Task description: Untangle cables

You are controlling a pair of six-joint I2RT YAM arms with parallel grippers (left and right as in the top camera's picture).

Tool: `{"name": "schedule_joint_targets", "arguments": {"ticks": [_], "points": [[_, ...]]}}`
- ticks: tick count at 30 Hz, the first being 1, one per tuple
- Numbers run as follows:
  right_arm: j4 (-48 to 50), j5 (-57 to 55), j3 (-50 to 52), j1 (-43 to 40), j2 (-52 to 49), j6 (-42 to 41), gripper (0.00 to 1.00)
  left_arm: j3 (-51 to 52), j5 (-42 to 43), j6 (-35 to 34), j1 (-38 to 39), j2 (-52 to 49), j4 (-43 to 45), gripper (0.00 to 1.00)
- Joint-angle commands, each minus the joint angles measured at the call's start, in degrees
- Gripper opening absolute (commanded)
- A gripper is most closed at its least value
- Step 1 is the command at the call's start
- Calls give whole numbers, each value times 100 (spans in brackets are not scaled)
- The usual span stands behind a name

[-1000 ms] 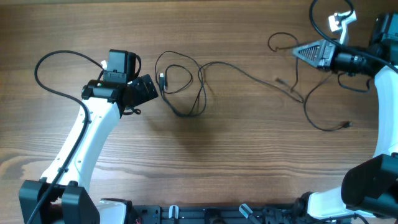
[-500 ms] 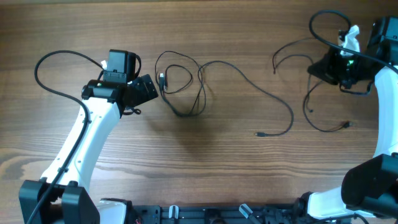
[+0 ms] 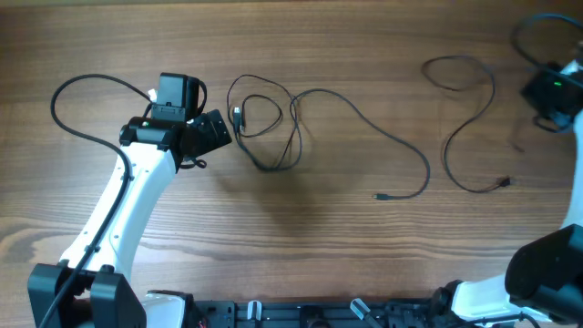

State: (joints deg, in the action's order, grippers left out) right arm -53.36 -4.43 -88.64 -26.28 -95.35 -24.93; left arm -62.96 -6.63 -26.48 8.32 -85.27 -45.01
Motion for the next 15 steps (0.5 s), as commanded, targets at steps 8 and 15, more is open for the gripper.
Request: {"name": "schedule_joint_targets", "arguments": {"ticks": [8,15], "points": [[275,-833,-81,-866,83,-162,5,-4,-94,-81,11,94,17,100],[236,953,-57,-828,83,188,63,-4,-94,-81,11,96,17,100]]}}
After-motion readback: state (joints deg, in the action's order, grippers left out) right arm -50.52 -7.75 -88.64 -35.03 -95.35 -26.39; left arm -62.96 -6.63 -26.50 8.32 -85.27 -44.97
